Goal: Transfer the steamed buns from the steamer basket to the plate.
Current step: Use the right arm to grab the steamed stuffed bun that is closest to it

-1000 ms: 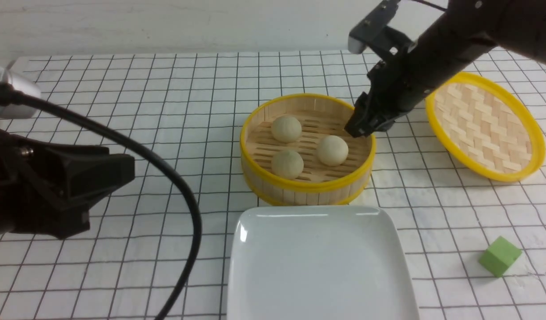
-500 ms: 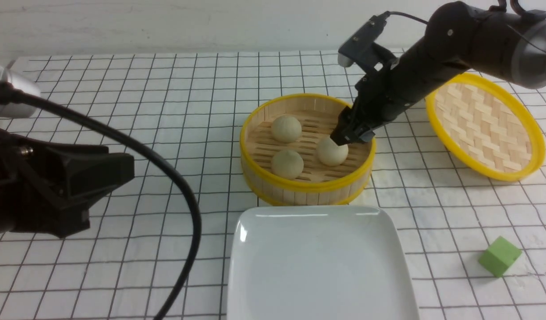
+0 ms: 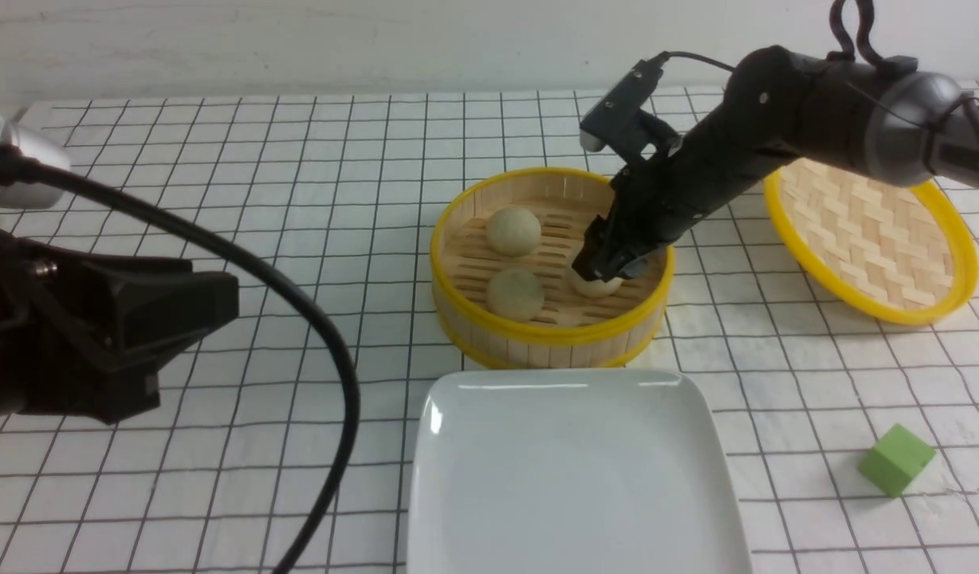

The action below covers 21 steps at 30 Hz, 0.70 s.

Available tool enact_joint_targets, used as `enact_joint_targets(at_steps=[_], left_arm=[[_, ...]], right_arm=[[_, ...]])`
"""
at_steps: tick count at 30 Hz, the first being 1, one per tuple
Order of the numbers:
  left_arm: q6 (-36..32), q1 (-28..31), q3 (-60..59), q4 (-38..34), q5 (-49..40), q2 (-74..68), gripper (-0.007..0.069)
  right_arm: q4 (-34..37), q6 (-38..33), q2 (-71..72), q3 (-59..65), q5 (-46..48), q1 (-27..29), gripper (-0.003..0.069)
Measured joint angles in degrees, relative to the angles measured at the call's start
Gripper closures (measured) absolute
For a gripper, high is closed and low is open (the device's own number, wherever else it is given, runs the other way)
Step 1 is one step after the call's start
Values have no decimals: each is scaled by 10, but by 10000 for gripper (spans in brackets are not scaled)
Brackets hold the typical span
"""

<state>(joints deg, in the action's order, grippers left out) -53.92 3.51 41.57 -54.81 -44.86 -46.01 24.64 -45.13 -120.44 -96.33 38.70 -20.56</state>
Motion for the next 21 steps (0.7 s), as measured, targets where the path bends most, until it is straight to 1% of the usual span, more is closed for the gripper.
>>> enact_joint_targets(at_steps=[2, 4, 7, 8, 10, 11, 12, 13, 14, 15, 21], left_arm=[[0, 0, 0, 0, 0, 0, 319], [0, 0, 0, 0, 0, 0, 319], [0, 0, 0, 0, 0, 0, 319], [0, 0, 0, 0, 0, 0, 319], [0, 0, 0, 0, 0, 0, 319], [0, 0, 0, 0, 0, 0, 319], [0, 0, 0, 0, 0, 0, 319], [0, 0, 0, 0, 0, 0, 319], [0, 0, 0, 0, 0, 0, 319], [0, 0, 0, 0, 0, 0, 319], [0, 0, 0, 0, 0, 0, 319]], right_arm=[[0, 0, -1, 0, -9, -5, 235], [0, 0, -1, 0, -12, -6, 287], [-13, 0, -5, 0, -12, -6, 405], [-15, 0, -6, 0, -12, -6, 414], [-25, 0, -10, 0, -12, -6, 480], [-33, 0, -12, 0, -11, -6, 542], [-34, 0, -12, 0, -11, -6, 549], [-39, 0, -12, -1, -9, -6, 602], [-42, 0, -12, -1, -9, -6, 623], [-44, 0, -11, -2, -9, -6, 638], [-44, 1, 32, 1, 4, -6, 638]])
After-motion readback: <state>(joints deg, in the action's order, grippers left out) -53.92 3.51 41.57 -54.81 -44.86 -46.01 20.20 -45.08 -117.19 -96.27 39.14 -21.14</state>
